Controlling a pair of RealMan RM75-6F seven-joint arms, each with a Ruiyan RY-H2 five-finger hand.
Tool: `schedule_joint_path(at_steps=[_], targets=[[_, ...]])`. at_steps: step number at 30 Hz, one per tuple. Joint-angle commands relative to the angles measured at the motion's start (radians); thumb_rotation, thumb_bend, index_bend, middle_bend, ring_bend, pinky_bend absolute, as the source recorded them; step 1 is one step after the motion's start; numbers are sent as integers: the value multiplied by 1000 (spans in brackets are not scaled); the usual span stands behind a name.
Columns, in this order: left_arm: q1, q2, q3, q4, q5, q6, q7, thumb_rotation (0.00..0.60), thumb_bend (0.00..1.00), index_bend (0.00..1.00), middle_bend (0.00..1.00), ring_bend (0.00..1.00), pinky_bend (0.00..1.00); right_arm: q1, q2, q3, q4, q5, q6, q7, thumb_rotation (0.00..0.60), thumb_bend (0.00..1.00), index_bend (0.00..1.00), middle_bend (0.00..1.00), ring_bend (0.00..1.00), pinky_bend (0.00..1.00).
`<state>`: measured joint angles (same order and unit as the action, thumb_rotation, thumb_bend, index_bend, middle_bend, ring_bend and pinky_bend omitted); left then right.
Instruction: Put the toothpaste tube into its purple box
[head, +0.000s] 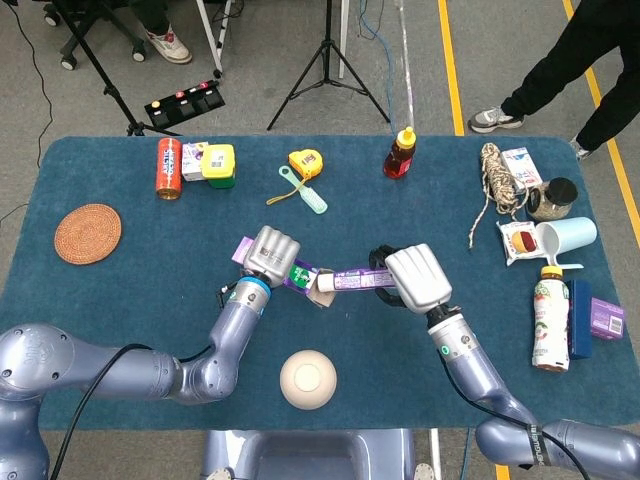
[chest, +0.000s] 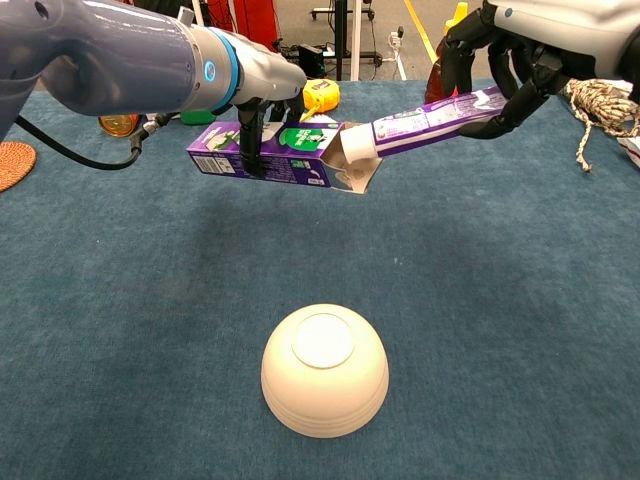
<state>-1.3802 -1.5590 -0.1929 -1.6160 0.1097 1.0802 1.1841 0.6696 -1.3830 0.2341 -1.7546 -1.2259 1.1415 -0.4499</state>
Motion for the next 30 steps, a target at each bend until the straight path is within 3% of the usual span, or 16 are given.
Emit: schedule_joint_path(at_steps=[1, 12, 30], targets=[[2, -4, -6, 12, -9, -5, -14, 600, 286, 594, 486, 409, 724, -6, 0, -4, -12, -7, 14, -3, 600, 561, 639, 650, 620, 678], [13, -6, -39, 25, -20, -40, -82, 600, 287, 594, 497, 425, 750, -7, -26, -19, -9, -5, 29, -34, 600, 575, 640, 650, 620, 679], [-8, -12, -51, 10, -62, -48, -116, 600, 287, 594, 504, 436, 758, 8, -69, 2, -1, 71, 54, -111, 600, 596, 641, 652, 622, 679]])
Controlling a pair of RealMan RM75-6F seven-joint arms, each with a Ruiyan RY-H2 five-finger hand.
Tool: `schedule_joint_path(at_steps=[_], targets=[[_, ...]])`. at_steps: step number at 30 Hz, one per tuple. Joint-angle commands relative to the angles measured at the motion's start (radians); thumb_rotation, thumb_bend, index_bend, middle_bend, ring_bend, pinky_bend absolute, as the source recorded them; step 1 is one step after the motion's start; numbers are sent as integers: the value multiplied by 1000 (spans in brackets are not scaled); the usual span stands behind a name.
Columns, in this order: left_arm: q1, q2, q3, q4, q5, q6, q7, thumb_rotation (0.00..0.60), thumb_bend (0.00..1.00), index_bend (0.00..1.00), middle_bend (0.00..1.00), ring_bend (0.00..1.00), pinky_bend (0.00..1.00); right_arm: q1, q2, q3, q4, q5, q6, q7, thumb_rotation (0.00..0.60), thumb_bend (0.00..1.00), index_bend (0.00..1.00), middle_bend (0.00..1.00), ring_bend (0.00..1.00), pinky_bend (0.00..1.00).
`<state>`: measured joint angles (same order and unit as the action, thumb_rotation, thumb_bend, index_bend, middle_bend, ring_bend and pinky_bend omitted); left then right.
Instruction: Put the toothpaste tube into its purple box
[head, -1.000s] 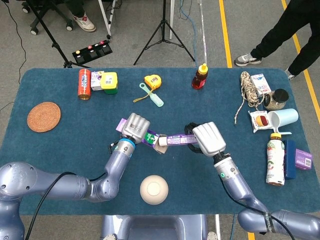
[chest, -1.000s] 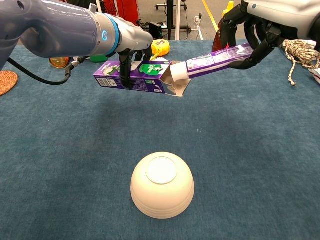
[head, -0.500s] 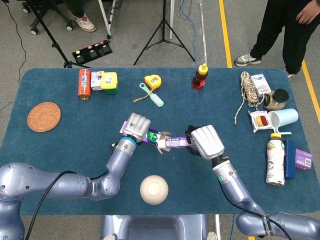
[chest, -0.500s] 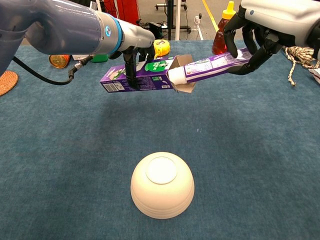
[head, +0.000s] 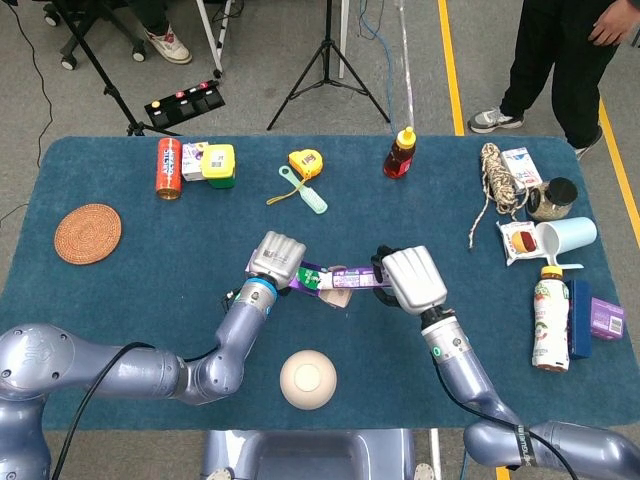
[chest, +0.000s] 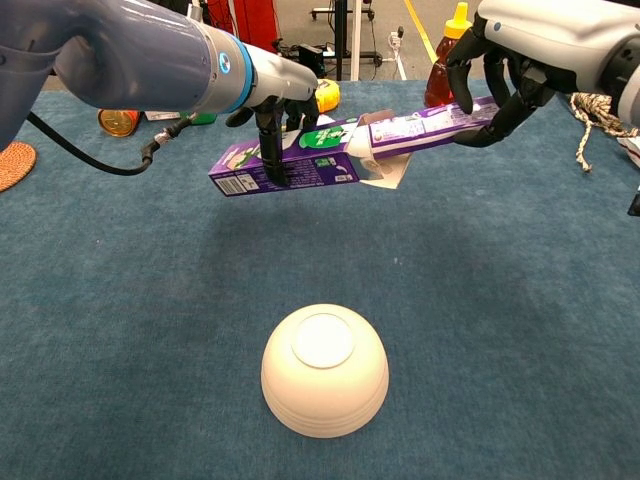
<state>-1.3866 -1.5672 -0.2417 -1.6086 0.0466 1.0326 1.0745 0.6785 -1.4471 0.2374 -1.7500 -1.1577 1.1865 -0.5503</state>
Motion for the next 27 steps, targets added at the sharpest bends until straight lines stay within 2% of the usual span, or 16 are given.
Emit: schedule_joint_path(at_steps=[1, 11, 23, 25, 27], targets=[[-1, -6, -6, 5, 2, 0, -13, 600, 287, 594, 505, 439, 760, -2, -8, -3, -8, 4, 15, -15, 600, 597, 641, 651, 622, 680], [-9, -21, -47, 15, -27, -1, -64, 600, 298, 594, 510, 454, 773, -2, -47, -27, -13, -22, 64, -103, 600, 599, 642, 652, 623, 679], [-29, -59, -57, 36, -31, 0, -75, 600, 298, 594, 510, 455, 773, 17, -95, -43, -36, -51, 108, -280, 600, 598, 639, 650, 620, 679], [-22, -65, -65, 38, -16, -4, -101, 600, 298, 594, 511, 455, 773, 18, -100, -42, -50, -48, 113, -300, 600, 594, 580, 641, 612, 679], [-12, -66, -73, 38, -1, -13, -128, 600, 299, 594, 512, 456, 774, 17, -98, -40, -70, -32, 111, -308, 600, 555, 385, 568, 575, 668]])
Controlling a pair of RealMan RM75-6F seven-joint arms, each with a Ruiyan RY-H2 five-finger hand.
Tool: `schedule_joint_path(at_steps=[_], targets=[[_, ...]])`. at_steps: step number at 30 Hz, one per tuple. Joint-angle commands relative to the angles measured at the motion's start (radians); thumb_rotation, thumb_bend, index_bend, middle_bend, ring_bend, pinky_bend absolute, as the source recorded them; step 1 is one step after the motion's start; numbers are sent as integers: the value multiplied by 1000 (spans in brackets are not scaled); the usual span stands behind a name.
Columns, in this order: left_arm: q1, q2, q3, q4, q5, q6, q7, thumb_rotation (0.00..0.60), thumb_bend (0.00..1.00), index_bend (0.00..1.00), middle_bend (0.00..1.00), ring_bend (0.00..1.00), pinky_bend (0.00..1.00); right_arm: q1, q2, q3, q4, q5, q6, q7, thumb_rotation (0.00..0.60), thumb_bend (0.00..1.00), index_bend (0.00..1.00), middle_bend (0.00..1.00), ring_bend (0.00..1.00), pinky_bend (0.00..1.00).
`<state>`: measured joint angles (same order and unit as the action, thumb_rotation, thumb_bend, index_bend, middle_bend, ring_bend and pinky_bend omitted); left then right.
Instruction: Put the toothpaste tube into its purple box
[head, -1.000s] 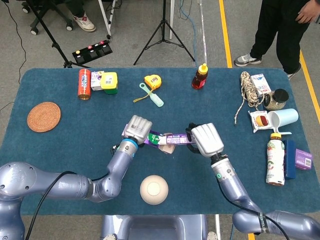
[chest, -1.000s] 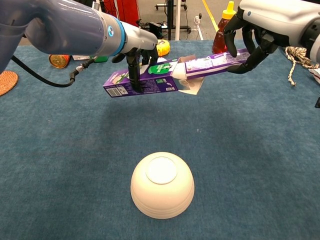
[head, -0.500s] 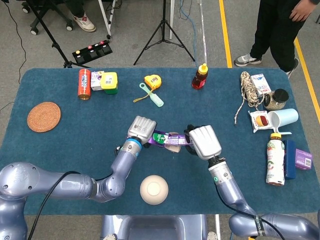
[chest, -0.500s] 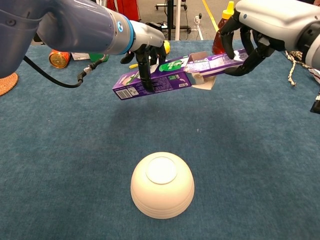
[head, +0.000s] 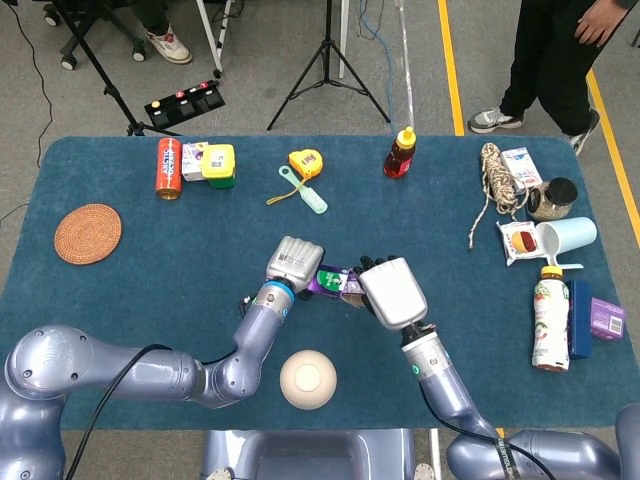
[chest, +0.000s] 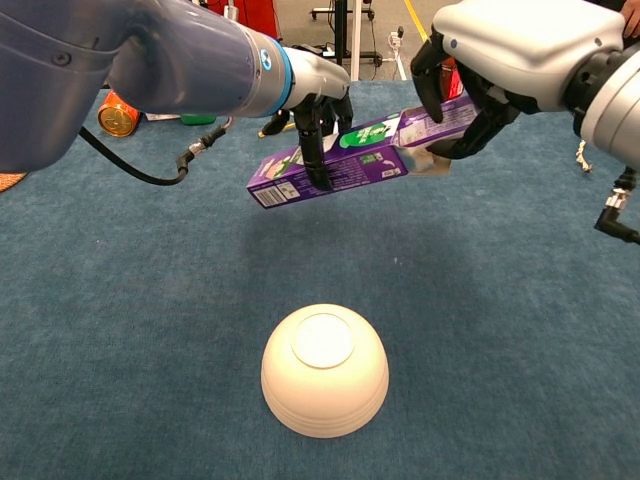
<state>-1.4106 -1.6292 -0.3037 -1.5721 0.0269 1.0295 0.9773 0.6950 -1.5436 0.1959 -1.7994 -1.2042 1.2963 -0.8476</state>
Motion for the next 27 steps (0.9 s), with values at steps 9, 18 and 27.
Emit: schedule_joint_path(at_steps=[9, 18, 27], targets=[[46, 5, -13, 5, 106, -46, -117, 600, 297, 594, 516, 460, 776, -4, 16, 37, -77, 18, 36, -3, 600, 275, 0, 72, 173, 406], [85, 20, -17, -13, 239, -79, -226, 600, 298, 595, 516, 461, 776, -21, 53, 89, -61, -9, 86, 57, 600, 219, 0, 44, 137, 363], [111, 102, 47, -48, 296, -49, -199, 600, 297, 594, 516, 460, 776, -65, 182, 135, 30, 52, 61, 176, 600, 222, 0, 55, 137, 362]])
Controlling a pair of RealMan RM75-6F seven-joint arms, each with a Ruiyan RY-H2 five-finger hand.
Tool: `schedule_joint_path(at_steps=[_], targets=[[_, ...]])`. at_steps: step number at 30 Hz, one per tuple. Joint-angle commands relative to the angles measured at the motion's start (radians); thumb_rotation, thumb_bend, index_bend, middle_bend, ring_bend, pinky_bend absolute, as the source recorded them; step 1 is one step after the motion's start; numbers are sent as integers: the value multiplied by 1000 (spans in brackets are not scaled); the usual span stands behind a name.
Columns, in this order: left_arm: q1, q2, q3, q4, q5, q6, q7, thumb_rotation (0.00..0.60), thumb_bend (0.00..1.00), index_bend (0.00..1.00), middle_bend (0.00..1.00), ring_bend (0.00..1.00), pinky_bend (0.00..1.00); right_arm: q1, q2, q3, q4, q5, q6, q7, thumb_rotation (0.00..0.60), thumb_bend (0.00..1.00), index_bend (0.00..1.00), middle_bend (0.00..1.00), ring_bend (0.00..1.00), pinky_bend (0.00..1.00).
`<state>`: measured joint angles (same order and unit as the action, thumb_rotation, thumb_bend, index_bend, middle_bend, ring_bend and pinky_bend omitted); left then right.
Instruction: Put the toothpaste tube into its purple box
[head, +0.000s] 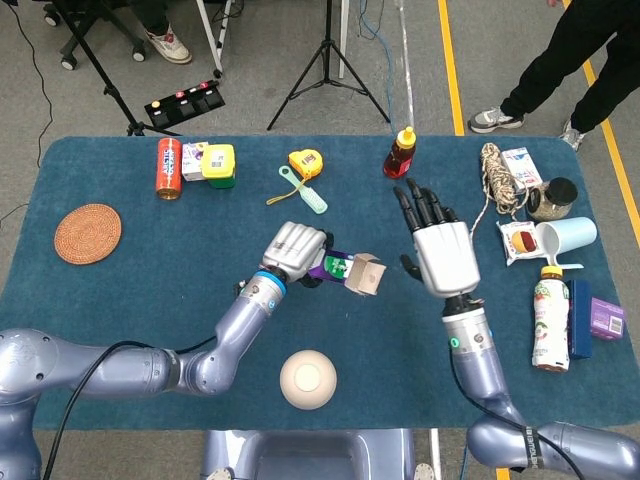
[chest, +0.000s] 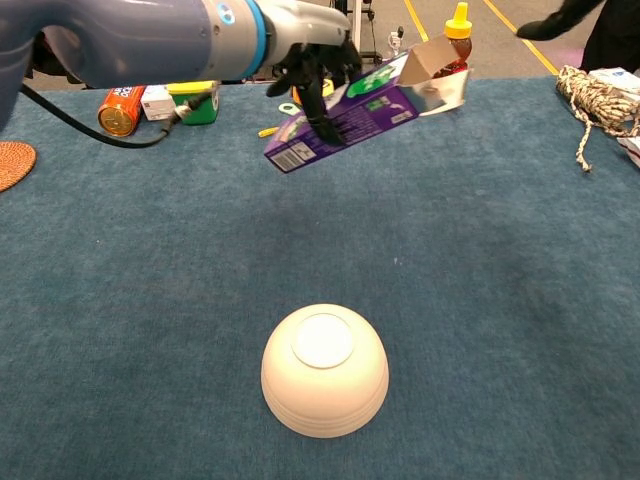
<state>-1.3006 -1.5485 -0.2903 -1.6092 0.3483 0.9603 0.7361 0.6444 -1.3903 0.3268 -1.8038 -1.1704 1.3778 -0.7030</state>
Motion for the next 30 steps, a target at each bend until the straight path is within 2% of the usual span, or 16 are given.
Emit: schedule_joint_path(at_steps=[1, 5, 6, 9, 11, 12, 14, 16, 18, 22, 27, 30], targets=[[-2, 25, 48, -9, -44, 29, 63, 600, 297, 594, 516, 460, 776, -20, 41, -1, 55, 21, -34, 49, 600, 223, 0, 55, 137, 362], [-14, 25, 82, 10, -140, 32, 122, 600, 297, 594, 516, 460, 750, -38, 77, -37, 142, 11, -94, 137, 600, 222, 0, 61, 137, 362], [-20, 13, 112, 42, -177, 29, 158, 600, 298, 594, 516, 460, 708, -54, 88, -62, 190, 16, -125, 183, 600, 222, 0, 62, 137, 362], [-24, -38, 142, 124, -162, 40, 184, 600, 297, 594, 516, 439, 569, -71, 91, -93, 275, -14, -161, 284, 600, 223, 0, 64, 137, 362], [-17, -66, 147, 156, -145, 37, 176, 600, 297, 594, 511, 407, 531, -75, 85, -104, 314, -31, -172, 326, 600, 223, 0, 66, 137, 363], [-14, -76, 147, 168, -134, 31, 169, 600, 291, 571, 470, 362, 497, -77, 81, -108, 330, -35, -177, 340, 600, 223, 0, 67, 137, 363], [-5, -94, 147, 192, -91, 16, 148, 600, 255, 410, 294, 232, 418, -78, 73, -115, 355, -44, -184, 364, 600, 222, 0, 68, 137, 362], [6, -102, 143, 205, -47, 6, 121, 600, 180, 114, 64, 91, 345, -79, 68, -118, 369, -50, -188, 377, 600, 223, 0, 69, 138, 362], [18, -100, 133, 202, -9, 0, 91, 600, 125, 7, 3, 29, 314, -81, 64, -120, 381, -56, -188, 385, 600, 222, 0, 71, 138, 362], [47, -66, 117, 156, 81, 12, 33, 600, 50, 0, 0, 0, 289, -86, 63, -121, 385, -63, -184, 397, 600, 222, 0, 73, 138, 362], [93, 24, 94, 51, 139, 2, -46, 600, 27, 0, 0, 0, 275, -101, 73, -127, 368, -81, -162, 403, 600, 223, 0, 73, 138, 336], [169, 139, 106, -64, 241, 37, -122, 600, 28, 0, 0, 0, 275, -128, 89, -139, 336, -111, -123, 420, 600, 223, 1, 74, 138, 323]])
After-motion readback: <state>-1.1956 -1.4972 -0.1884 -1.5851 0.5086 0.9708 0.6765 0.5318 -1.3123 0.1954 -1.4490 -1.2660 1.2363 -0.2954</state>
